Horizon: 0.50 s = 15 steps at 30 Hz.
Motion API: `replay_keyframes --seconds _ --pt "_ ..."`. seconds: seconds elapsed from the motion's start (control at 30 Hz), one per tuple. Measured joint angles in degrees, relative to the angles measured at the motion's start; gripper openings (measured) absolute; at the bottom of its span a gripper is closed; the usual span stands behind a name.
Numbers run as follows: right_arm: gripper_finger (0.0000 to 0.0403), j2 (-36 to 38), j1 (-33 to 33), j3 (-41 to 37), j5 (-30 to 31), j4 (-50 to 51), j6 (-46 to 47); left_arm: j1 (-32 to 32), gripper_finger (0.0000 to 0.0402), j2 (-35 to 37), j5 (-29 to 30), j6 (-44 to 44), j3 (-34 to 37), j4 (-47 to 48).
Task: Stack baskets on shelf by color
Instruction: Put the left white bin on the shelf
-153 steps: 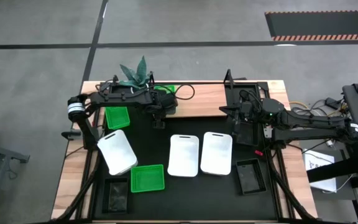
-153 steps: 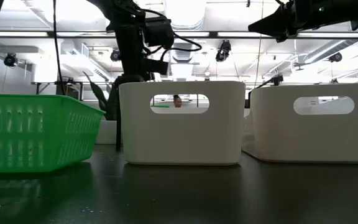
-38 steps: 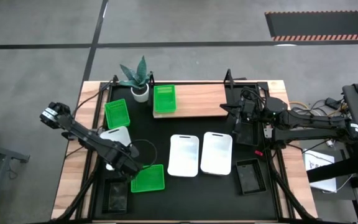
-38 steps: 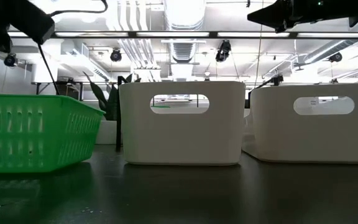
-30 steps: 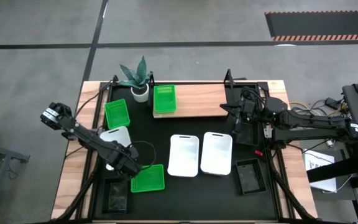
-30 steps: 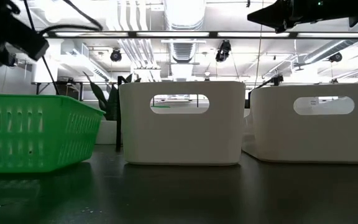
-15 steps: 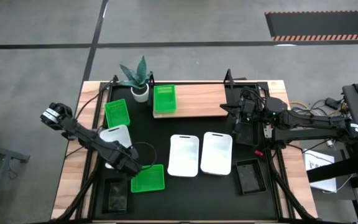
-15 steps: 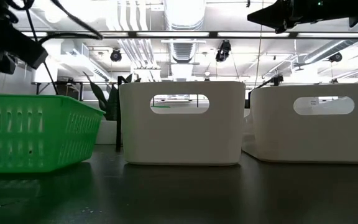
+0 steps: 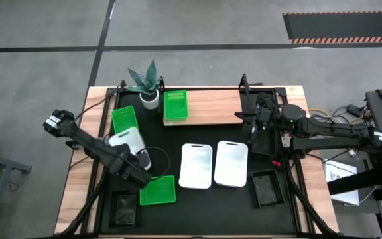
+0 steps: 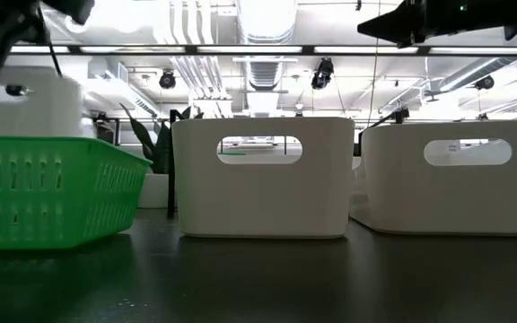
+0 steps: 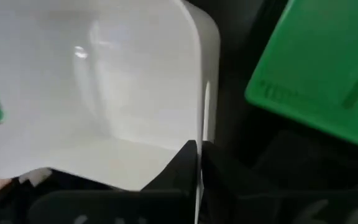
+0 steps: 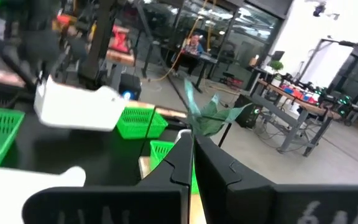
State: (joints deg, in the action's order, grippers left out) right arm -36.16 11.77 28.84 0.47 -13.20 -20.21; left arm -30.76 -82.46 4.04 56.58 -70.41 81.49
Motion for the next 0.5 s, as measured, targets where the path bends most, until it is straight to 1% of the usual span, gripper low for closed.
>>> replay_keyframes --seconds 0.13,0.2,0.37,0.5 --pt "0.0009 0.0 0.0 -0.1 -2.6 0.5 -1.4 0.0 0.0 -0.1 3.8 0.0 -4.7 0.0" --pt "0.0009 0.0 0.0 -0.1 -3.8 0.3 -1.4 0.0 0.0 -0.7 4.6 -0.8 -7.1 0.0" --pt "0.0009 0.0 0.0 -0.1 -4.0 0.3 0.1 0.0 0.0 -2.6 5.1 -3.9 -14.4 0.2" --pt "0.0009 0.1 0.0 -0.1 -3.5 1.5 2.6 0.0 0.0 -4.6 7.3 -7.7 -21.6 0.2"
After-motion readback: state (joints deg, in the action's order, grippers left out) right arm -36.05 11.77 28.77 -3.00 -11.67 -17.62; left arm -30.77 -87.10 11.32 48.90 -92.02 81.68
